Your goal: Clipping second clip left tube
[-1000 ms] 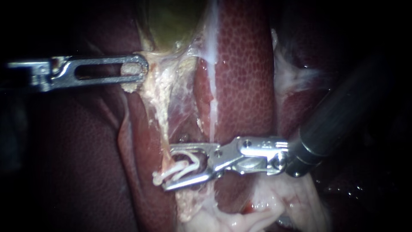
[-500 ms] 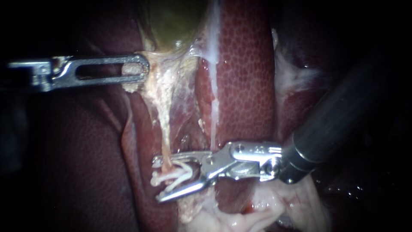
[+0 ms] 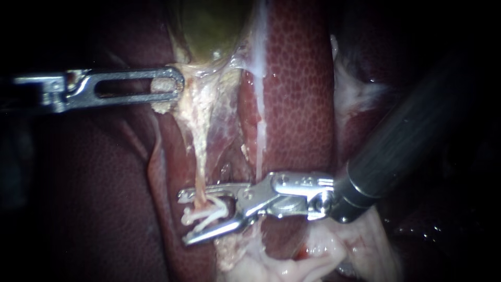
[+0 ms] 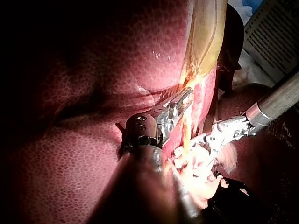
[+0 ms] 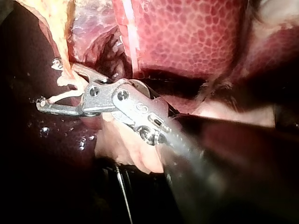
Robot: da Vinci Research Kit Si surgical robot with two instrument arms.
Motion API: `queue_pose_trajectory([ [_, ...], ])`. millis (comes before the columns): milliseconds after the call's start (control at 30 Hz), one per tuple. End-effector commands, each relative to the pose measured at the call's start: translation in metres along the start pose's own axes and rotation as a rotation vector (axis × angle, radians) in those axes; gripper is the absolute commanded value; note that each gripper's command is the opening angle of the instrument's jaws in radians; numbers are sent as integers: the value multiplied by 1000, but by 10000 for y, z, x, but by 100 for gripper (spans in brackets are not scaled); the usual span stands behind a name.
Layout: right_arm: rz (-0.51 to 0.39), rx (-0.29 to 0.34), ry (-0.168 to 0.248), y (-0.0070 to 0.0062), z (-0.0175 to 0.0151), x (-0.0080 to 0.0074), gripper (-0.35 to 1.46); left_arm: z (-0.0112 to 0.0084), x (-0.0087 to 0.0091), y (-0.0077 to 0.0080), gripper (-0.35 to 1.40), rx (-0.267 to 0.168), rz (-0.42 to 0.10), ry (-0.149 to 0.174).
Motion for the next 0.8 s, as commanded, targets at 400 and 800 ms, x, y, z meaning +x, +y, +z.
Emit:
queue_pose_trajectory([
  [400,0,-3,0,9,-7,-6,46,0,0,0,-35,-3,0,-2],
  [800,-2,-2,-1,12,-10,-9,22,0,0,0,-35,-3,0,-2],
])
